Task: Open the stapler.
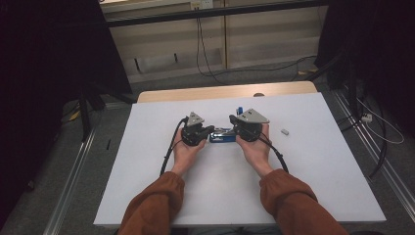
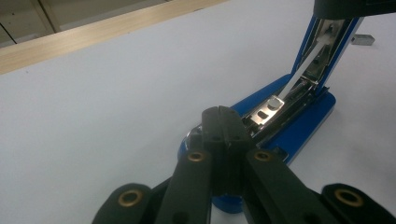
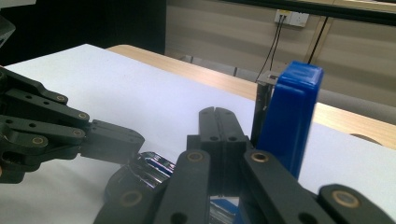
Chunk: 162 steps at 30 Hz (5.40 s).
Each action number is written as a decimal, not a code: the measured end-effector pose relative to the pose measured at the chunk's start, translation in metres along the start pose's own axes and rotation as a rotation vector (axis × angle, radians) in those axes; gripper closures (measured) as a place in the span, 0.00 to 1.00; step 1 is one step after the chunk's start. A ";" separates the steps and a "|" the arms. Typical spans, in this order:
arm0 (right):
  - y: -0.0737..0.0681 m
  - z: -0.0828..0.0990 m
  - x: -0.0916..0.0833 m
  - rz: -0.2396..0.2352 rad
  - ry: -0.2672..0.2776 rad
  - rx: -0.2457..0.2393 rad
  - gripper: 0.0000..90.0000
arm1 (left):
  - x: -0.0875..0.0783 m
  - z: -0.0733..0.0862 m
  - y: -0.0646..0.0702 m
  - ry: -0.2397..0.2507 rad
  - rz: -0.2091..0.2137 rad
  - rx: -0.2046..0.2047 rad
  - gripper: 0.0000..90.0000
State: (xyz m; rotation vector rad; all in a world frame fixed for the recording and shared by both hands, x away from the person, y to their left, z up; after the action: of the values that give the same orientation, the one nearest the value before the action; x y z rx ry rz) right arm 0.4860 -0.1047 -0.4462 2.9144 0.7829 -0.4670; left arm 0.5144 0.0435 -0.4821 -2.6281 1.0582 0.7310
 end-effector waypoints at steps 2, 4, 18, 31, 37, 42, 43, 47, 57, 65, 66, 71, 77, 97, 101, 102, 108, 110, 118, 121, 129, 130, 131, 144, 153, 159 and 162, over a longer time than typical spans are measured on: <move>0.000 0.000 0.000 -0.002 0.002 0.004 1.00 | 0.000 0.000 0.000 0.001 0.000 -0.001 1.00; 0.001 0.000 -0.001 -0.005 0.001 0.004 1.00 | 0.000 0.000 0.000 0.002 0.001 -0.001 1.00; 0.006 0.001 -0.005 0.001 0.002 0.004 1.00 | 0.000 0.000 0.000 0.002 0.003 -0.004 1.00; 0.012 -0.002 -0.011 0.013 0.018 0.012 1.00 | 0.000 0.000 0.000 0.002 0.004 -0.007 1.00; 0.018 -0.001 -0.015 0.017 0.010 0.017 1.00 | 0.000 0.000 0.000 0.003 0.004 -0.010 1.00; 0.022 0.001 -0.017 0.026 0.012 0.022 1.00 | 0.000 0.000 0.001 0.004 0.004 -0.012 1.00; 0.024 0.001 -0.018 0.029 0.011 0.025 1.00 | 0.000 0.001 0.001 0.004 0.002 -0.012 1.00; 0.029 0.002 -0.021 0.034 0.019 0.033 1.00 | 0.000 0.001 0.001 0.006 0.003 -0.013 1.00; 0.034 0.004 -0.025 0.041 0.020 0.045 1.00 | 0.000 0.001 0.001 0.006 0.004 -0.013 1.00; 0.041 0.007 -0.030 0.046 0.030 0.062 1.00 | 0.000 0.001 0.001 0.008 0.004 -0.014 1.00; 0.041 0.007 -0.031 0.045 0.030 0.066 1.00 | 0.000 0.001 0.001 0.008 0.005 -0.014 1.00; 0.043 0.006 -0.035 0.052 0.027 0.048 1.00 | 0.000 0.001 0.001 0.006 0.003 -0.013 1.00; 0.051 0.014 -0.038 0.065 0.012 0.062 1.00 | 0.000 0.001 0.001 0.008 0.005 -0.018 1.00; 0.064 0.017 -0.047 0.061 -0.016 0.028 1.00 | 0.000 0.001 0.000 0.008 0.004 -0.024 1.00; 0.065 0.021 -0.048 0.052 -0.032 0.025 1.00 | 0.000 0.001 0.001 0.007 0.003 -0.023 1.00; 0.065 0.022 -0.049 0.049 -0.032 0.027 1.00 | 0.000 0.001 0.000 0.008 0.004 -0.022 1.00; 0.067 0.026 -0.048 0.041 -0.041 0.033 1.00 | 0.000 0.001 0.001 0.008 0.004 -0.023 1.00; 0.067 0.027 -0.047 0.040 -0.044 0.034 1.00 | 0.000 0.001 0.000 0.008 0.005 -0.023 1.00; 0.070 0.036 -0.047 0.039 -0.071 0.056 1.00 | 0.000 0.001 0.000 0.006 0.006 -0.023 1.00; 0.071 0.038 -0.046 0.037 -0.078 0.059 1.00 | 0.000 0.001 0.000 0.006 0.008 -0.023 1.00; 0.073 0.046 -0.044 0.041 -0.109 0.062 1.00 | 0.000 0.001 0.000 0.006 0.009 -0.023 1.00; 0.074 0.047 -0.044 0.041 -0.114 0.062 1.00 | 0.000 0.001 0.000 0.005 0.009 -0.023 1.00; 0.074 0.047 -0.044 0.041 -0.114 0.062 1.00 | 0.000 0.001 0.000 0.005 0.009 -0.023 1.00; 0.075 0.047 -0.044 0.038 -0.112 0.066 1.00 | 0.000 0.001 0.000 0.002 0.006 -0.037 1.00; 0.073 0.046 -0.044 0.031 -0.110 0.056 1.00 | -0.003 -0.004 -0.001 0.036 0.030 -0.035 1.00; 0.076 0.045 -0.046 0.034 -0.098 0.068 1.00 | -0.004 -0.006 0.000 0.047 0.024 -0.008 1.00; 0.076 0.044 -0.046 0.032 -0.089 0.076 0.98 | -0.006 -0.007 -0.001 0.061 0.016 -0.008 0.97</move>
State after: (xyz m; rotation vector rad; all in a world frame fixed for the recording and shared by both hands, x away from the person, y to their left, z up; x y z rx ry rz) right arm 0.4747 -0.1995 -0.4729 2.9463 0.7216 -0.6314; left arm 0.5140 0.0448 -0.4726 -2.6674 1.0960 0.6637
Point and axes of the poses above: each handheld gripper's, and its own axes: x roughly forward along the jaws, z roughly out of its underside, y roughly to its right, the point moved 6 cm from there along x, roughly forward along the jaws, and after that the axes turned 6 degrees about -z, right-handed, at the moved point
